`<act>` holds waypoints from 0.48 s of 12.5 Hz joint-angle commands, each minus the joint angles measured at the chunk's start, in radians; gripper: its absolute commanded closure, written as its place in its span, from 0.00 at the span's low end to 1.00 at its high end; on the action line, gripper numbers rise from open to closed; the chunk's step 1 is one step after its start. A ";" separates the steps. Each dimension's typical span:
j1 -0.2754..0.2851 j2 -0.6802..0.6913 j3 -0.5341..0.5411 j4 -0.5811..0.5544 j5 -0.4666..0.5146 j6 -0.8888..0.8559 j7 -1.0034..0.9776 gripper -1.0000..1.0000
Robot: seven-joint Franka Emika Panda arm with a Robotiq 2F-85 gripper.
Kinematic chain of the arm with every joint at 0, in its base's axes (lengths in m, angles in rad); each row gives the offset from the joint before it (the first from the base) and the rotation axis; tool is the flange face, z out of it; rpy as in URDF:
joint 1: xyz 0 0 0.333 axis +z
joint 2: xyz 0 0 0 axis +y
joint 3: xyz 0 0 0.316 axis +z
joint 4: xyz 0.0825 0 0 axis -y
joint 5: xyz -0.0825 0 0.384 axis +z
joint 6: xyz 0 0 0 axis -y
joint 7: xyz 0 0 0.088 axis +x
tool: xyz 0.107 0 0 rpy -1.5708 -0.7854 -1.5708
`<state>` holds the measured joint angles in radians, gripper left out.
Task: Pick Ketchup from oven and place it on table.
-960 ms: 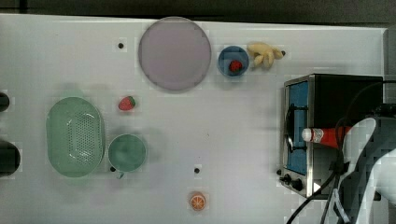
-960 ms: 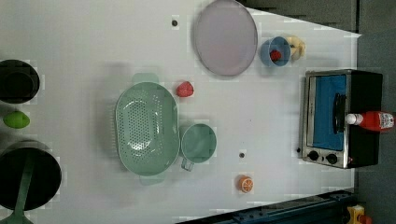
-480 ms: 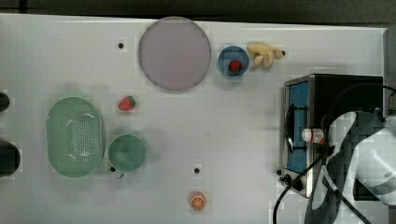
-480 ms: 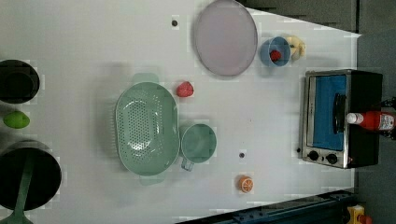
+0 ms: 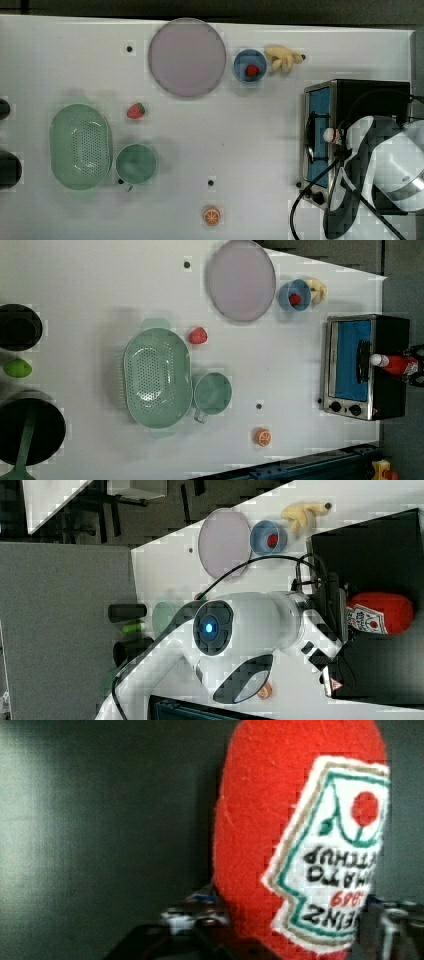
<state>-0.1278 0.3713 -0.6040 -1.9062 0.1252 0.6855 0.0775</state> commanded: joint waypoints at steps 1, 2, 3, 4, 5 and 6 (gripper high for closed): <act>0.013 -0.056 -0.015 0.060 0.005 -0.028 -0.022 0.40; 0.030 -0.077 -0.007 0.083 0.001 -0.071 -0.022 0.40; 0.065 -0.113 0.016 0.125 -0.017 -0.162 -0.022 0.40; 0.086 -0.134 0.032 0.148 -0.024 -0.208 -0.022 0.40; 0.116 -0.162 0.059 0.171 -0.035 -0.266 -0.022 0.40; 0.140 -0.187 0.088 0.180 -0.035 -0.308 -0.022 0.40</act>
<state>-0.0771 0.2491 -0.5615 -1.7822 0.0817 0.4248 0.0775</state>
